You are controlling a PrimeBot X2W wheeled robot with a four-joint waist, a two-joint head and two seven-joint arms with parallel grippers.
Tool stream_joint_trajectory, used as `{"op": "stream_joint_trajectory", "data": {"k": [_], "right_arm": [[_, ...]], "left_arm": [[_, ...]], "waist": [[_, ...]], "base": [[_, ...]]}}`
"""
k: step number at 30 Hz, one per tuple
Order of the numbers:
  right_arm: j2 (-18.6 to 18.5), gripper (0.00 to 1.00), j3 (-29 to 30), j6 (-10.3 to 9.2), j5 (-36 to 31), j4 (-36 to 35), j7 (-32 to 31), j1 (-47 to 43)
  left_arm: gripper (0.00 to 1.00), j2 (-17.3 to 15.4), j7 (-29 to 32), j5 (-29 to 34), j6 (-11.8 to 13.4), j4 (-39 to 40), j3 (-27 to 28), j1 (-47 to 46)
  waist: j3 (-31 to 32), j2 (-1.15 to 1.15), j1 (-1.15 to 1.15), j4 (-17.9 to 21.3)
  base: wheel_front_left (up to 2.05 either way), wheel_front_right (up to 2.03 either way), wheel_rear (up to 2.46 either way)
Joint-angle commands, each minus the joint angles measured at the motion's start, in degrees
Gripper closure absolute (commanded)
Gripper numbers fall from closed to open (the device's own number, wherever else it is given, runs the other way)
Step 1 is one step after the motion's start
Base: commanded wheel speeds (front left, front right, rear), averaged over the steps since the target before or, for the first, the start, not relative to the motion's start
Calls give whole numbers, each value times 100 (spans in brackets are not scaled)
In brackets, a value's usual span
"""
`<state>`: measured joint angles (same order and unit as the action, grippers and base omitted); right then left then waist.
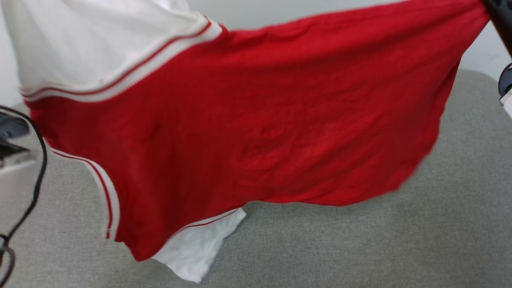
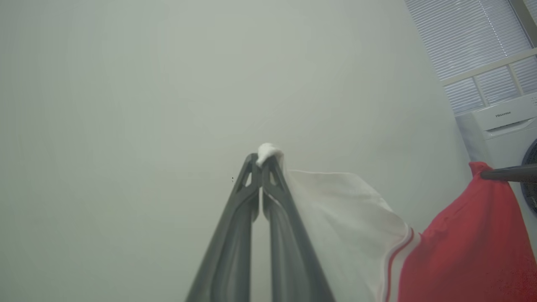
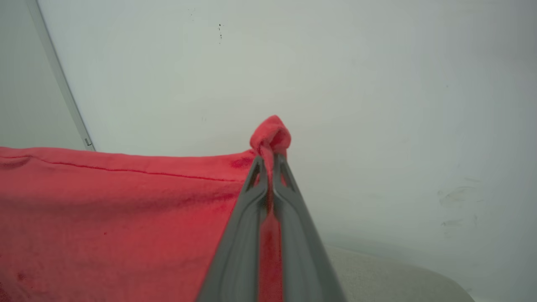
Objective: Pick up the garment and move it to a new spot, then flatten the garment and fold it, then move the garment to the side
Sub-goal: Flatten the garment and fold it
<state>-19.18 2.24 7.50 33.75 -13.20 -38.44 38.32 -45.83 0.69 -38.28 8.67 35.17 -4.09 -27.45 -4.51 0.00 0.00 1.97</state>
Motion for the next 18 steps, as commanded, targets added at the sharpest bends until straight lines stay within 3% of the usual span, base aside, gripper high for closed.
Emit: {"op": "stream_joint_trajectory", "data": {"k": [1,8,18], "right_arm": [[54,100,40,-2,8,-56,-29,115],[213,100,209,-2,-172,-258,-71,537],[285,100,193,-2,-741,372,520,2018]], "left_arm": [[100,-4,29,-53,36,-16,44,-140],[100,-75,218,-298,-4,-381,211,-1223],[100,-104,418,-336,-559,-1854,-216,-3736]], "waist": [[-127,0,0,54],[-844,0,0,122],[-2327,0,0,130]], "base": [[0,0,0],[0,0,0],[0,0,0]]}}
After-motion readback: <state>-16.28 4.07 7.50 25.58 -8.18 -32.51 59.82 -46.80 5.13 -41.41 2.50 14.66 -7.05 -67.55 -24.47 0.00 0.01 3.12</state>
